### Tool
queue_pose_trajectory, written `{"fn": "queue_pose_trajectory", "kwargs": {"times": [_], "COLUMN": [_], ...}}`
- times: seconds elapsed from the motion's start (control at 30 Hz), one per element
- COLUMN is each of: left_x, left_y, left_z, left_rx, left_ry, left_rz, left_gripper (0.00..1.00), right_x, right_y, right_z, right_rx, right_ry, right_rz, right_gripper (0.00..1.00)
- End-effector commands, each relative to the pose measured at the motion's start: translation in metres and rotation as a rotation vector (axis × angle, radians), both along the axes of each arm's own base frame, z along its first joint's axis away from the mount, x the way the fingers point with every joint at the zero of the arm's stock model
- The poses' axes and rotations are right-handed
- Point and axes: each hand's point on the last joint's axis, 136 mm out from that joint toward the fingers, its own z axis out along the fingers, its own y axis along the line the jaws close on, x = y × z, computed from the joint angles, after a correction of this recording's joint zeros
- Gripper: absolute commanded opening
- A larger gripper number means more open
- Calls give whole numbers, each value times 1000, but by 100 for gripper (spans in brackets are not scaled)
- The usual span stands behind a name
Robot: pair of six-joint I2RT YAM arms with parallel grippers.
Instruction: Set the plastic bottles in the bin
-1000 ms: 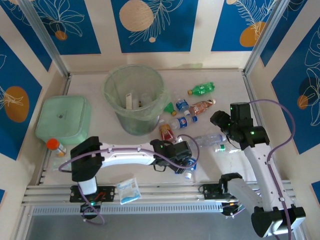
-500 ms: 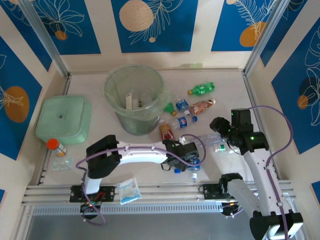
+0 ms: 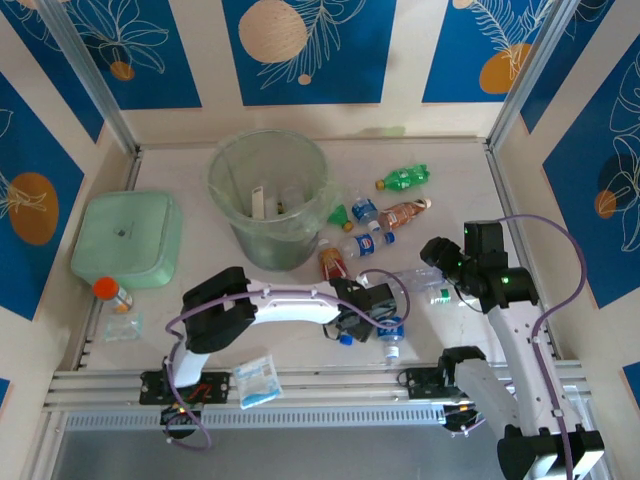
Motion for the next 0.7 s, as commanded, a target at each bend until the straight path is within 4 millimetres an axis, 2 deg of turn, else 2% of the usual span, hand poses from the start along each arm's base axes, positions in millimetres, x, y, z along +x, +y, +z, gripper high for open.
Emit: {"fn": "queue_pose_trajectory", "kwargs": {"times": [0.0, 0.2, 0.37, 0.57, 0.67], "left_x": [3, 1, 2, -5, -11], "left_y": [-5, -5, -2, -7, -12], "left_z": [0, 4, 16, 50, 82], "left_rx": [-20, -26, -33, -73, -94], "left_ry": [15, 25, 8, -22, -63], "left_rz": [14, 4, -1, -46, -91], "left_gripper": [75, 63, 60, 59, 59], "right_x": [-6, -8, -7, -8, -8], "right_y": [0, 0, -1, -2, -3], "right_z": [-6, -7, -6, -3, -1], "right_rx": [1, 6, 3, -2, -6], "right_ry": [10, 5, -2, -6, -10], "right_rz": [16, 14, 13, 10, 8], "right_gripper": [77, 77, 77, 77, 76]}}
